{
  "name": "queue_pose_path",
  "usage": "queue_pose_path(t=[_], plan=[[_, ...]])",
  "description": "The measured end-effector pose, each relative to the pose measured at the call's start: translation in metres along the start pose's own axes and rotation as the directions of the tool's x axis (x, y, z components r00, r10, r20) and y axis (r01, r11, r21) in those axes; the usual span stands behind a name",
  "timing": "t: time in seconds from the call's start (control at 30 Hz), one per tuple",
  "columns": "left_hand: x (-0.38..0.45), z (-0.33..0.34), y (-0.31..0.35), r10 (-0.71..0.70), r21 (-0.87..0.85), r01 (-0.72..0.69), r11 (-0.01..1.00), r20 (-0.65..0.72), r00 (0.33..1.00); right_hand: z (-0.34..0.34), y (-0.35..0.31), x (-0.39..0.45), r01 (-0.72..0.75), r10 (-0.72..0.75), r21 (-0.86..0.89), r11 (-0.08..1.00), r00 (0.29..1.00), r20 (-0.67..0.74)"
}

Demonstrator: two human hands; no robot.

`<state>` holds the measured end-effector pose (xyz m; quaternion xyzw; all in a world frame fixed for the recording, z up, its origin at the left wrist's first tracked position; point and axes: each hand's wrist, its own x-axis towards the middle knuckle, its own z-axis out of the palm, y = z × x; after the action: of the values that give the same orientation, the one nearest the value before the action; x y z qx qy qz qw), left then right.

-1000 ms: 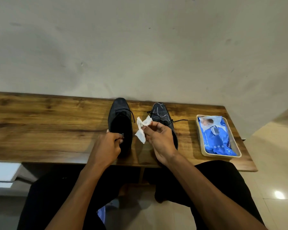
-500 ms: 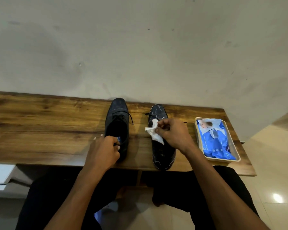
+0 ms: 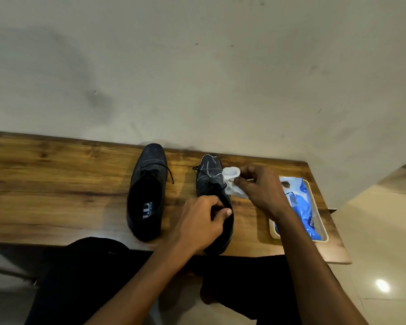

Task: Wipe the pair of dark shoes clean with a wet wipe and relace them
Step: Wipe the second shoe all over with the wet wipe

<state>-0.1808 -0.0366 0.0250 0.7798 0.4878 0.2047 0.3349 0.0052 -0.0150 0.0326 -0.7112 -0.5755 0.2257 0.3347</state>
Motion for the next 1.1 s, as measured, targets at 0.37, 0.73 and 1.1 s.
queue_pose_path(t=[0.37, 0.73, 1.1], plan=[[0.031, 0.042, 0.017, -0.438, -0.797, 0.573, 0.190, 0.453, 0.776, 0.009, 0.007, 0.008, 0.033, -0.018, -0.166, 0.986, 0.996, 0.090], [0.065, 0.059, 0.019, -0.529, -0.955, 0.182, -0.235, 0.283, 0.800, 0.015, 0.012, 0.013, -0.003, 0.053, -0.273, 0.962, 0.983, 0.174], [0.064, 0.060, 0.018, -0.488, -0.935, 0.319, -0.153, 0.352, 0.799, 0.004, 0.005, 0.013, 0.027, -0.019, -0.147, 0.989, 0.998, 0.058]])
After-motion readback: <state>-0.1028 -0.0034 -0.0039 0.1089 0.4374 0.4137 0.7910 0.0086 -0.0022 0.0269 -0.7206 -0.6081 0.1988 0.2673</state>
